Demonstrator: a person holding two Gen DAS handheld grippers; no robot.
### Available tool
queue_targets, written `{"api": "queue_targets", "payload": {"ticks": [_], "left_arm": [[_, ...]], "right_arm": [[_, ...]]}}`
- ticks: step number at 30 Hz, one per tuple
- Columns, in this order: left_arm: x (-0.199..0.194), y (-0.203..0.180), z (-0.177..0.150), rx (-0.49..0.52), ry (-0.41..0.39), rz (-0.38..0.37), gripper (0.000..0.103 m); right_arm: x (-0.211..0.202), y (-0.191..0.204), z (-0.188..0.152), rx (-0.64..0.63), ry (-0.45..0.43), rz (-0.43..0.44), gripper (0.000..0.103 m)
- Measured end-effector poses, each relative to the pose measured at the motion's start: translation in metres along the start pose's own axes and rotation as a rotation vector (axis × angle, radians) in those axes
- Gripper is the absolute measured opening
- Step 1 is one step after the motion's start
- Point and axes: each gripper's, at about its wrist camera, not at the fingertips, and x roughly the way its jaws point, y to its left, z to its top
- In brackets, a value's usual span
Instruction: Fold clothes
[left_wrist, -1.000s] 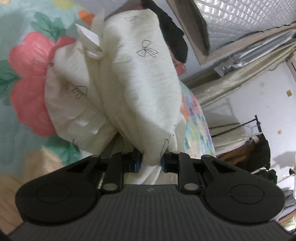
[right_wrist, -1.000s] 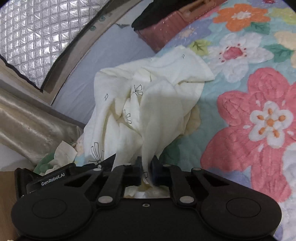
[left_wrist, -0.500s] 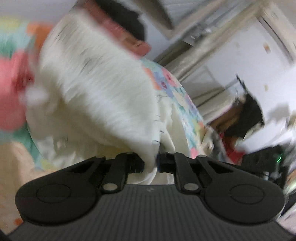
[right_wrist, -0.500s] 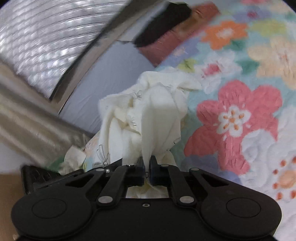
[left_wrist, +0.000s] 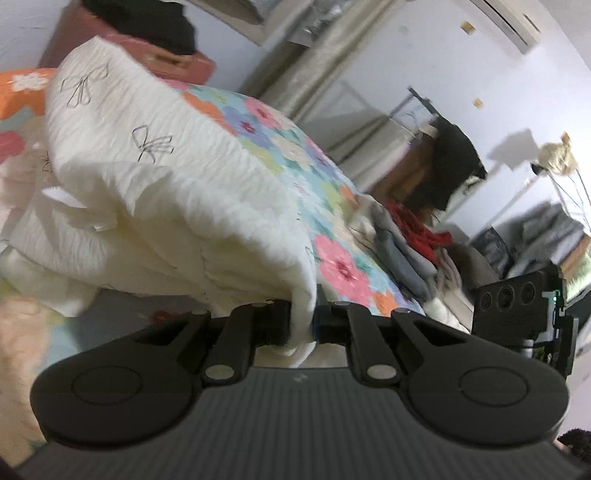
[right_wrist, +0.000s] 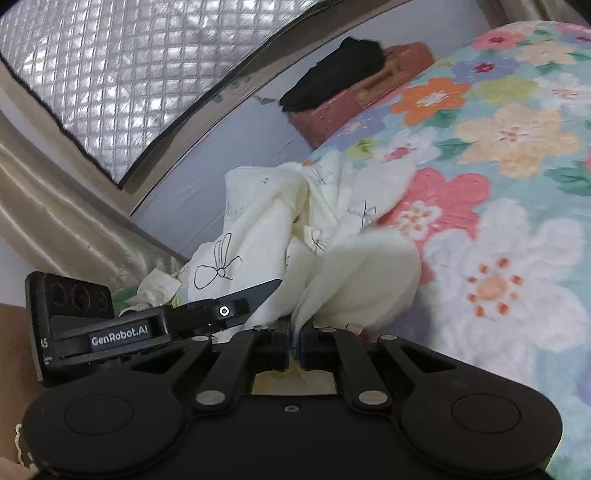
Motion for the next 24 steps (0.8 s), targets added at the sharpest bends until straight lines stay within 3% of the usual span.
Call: {"api": "queue_targets", "payload": {"ticks": [5,7,11,15,20,24], "left_arm": [[0.003,-0.046,-0.015,0.061,0.025,-0.092,0.010],[0.007,-0.062,-0.022,0.053,0.048,-0.134,0.010],[0.011,-0.100,-0.038,0.155,0.093,-0.177,0.010],[0.024,-0.130,-0.038,0.150,0.155,-0.259,0.010],[0.051,-0.190,-0.040,0.276,0.184,-0.261,0.010],[0.069,-0.227,-0.038,0.283,0.211,-0.310,0.010]], "right_arm": [[-0.054,-0.004,-0.014,0.015,-0.080,-0.016,0.008],[-0.079,-0.001,-0.019,-0.004,-0.100,-0.049,0.008],[-0.124,0.010,-0.031,-0.064,-0.092,-0.127,0.008],[-0.166,0.012,-0.044,-0.072,-0.156,-0.177,0.008],[-0.209,0.008,-0.046,-0.064,-0.238,-0.260,0.008],[-0.239,0.014,-0.046,-0.124,-0.272,-0.359,0.008]]}}
